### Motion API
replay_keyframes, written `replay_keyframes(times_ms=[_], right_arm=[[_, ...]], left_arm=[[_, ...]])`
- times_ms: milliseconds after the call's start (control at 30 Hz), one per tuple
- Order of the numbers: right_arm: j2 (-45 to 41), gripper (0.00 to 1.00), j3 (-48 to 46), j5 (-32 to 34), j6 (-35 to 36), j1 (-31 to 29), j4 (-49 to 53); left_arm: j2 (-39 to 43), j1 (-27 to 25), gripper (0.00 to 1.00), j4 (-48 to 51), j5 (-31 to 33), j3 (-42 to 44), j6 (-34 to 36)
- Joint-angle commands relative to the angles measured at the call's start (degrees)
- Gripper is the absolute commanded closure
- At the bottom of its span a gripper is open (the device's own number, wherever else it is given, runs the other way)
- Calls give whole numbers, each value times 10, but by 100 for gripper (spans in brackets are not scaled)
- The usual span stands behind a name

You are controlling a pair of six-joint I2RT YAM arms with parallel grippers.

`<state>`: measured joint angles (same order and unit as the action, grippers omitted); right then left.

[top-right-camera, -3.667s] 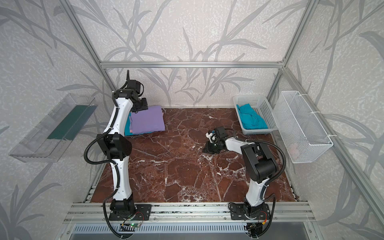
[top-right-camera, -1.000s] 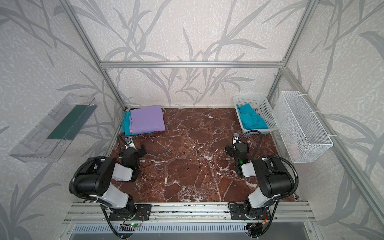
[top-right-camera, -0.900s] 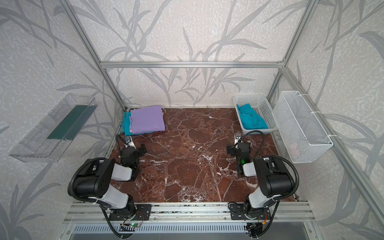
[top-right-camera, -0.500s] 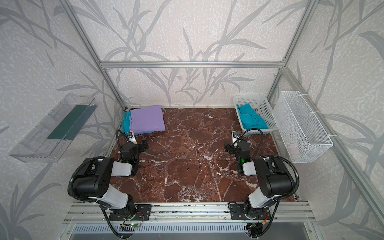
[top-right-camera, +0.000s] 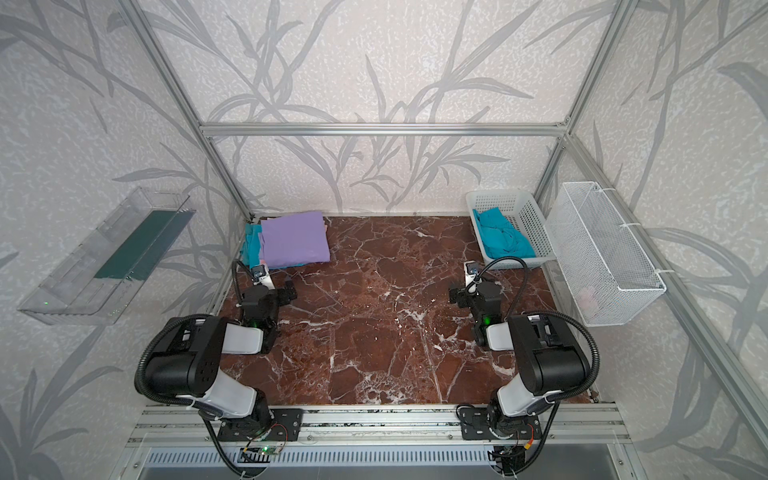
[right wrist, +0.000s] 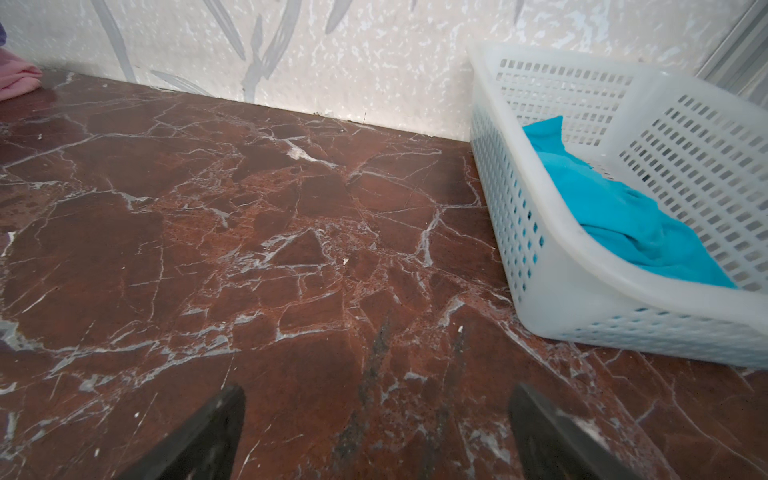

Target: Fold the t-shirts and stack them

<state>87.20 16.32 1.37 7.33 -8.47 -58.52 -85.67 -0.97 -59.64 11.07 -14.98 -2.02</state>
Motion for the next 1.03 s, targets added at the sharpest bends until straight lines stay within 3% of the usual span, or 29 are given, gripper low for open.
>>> replay_keyframes(times_ms=[0,67,133,167,200,233,333,367,433,467,500,533,600,733,800,867,1000], right_arm=[[-89,1,-61,24,52,-45,-47],[-48,1,-31,22,54,-42,-24],[69,1,27,94,2,-15,-85],[33,1,37,115,-22,-12,-6],[-13,1,51,113,-30,-8,93],[-33,1,28,90,-12,-11,49],[-54,1,-94,71,47,-54,-142],[-21,1,-100,64,49,-53,-184],[89,1,-25,92,48,-47,-207],[53,1,-1,115,14,-35,-100],[7,1,32,68,-18,-5,35],[0,1,62,20,-27,18,105],[42,1,37,23,-21,18,-5],[51,1,5,92,7,-19,-84],[42,1,47,67,-11,-5,5],[31,1,57,-33,-39,44,45],[33,1,43,15,-20,20,12]], left_arm=[[93,-62,1,7,11,34,77],[52,-48,1,12,-9,13,73],[-76,-26,1,-84,79,-26,34],[-70,-38,1,-63,148,-39,27],[-19,-35,1,44,114,-47,11],[12,-32,1,51,82,-32,17],[43,-40,1,-120,60,76,33],[23,-35,1,-164,72,88,22],[-63,-20,1,-211,92,54,3],[-89,-16,1,-203,85,26,16],[-72,-27,1,-162,98,20,21],[-39,-26,1,-103,89,16,11],[-17,-21,1,-62,69,16,5],[-84,-23,1,-211,97,38,18],[-65,-19,1,-179,98,38,4],[-72,-19,1,-167,97,23,11],[-53,-22,1,-128,78,12,21]])
